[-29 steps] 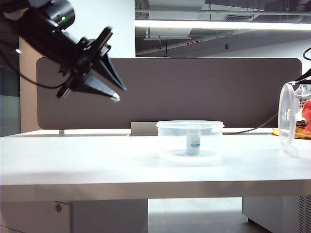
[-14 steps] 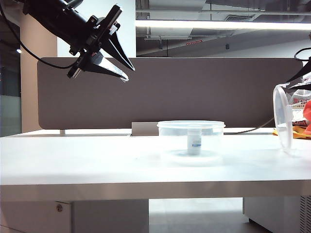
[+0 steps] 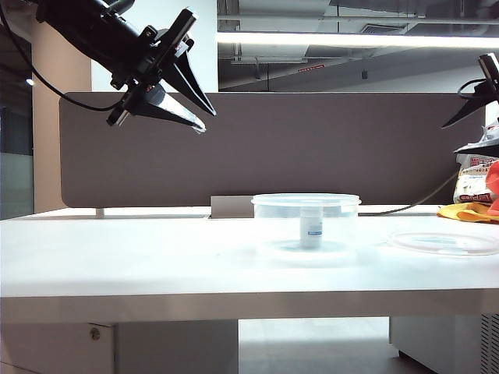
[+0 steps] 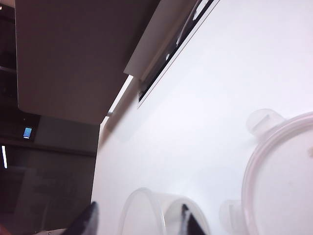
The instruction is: Remove the lid of the round box, pick up the small white medicine bottle inside, and place it on the table.
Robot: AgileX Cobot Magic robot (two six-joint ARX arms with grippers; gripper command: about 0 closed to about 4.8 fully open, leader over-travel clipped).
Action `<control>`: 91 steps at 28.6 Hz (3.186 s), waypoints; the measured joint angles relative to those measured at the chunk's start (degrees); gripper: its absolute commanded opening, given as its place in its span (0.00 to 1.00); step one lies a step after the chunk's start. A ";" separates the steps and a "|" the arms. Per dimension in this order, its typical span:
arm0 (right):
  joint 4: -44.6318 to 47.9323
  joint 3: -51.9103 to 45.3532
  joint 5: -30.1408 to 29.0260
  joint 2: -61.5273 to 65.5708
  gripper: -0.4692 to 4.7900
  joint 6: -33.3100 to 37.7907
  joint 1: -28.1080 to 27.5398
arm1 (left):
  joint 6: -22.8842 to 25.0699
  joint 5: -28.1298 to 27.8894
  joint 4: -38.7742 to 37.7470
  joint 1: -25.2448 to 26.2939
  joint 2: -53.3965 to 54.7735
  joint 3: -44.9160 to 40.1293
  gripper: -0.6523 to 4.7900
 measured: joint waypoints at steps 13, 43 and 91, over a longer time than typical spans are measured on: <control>3.98 -0.11 -6.03 -4.63 0.08 -0.76 0.44 | 5.51 -7.34 -15.28 -6.99 12.04 21.66 0.33; -50.86 0.07 20.74 -34.49 0.08 -46.58 24.48 | 2.69 -9.27 -20.37 -10.82 33.16 43.87 0.48; -55.76 1.97 22.23 -34.47 0.08 -51.39 24.70 | 4.85 -25.49 -13.03 -18.45 40.52 44.13 0.72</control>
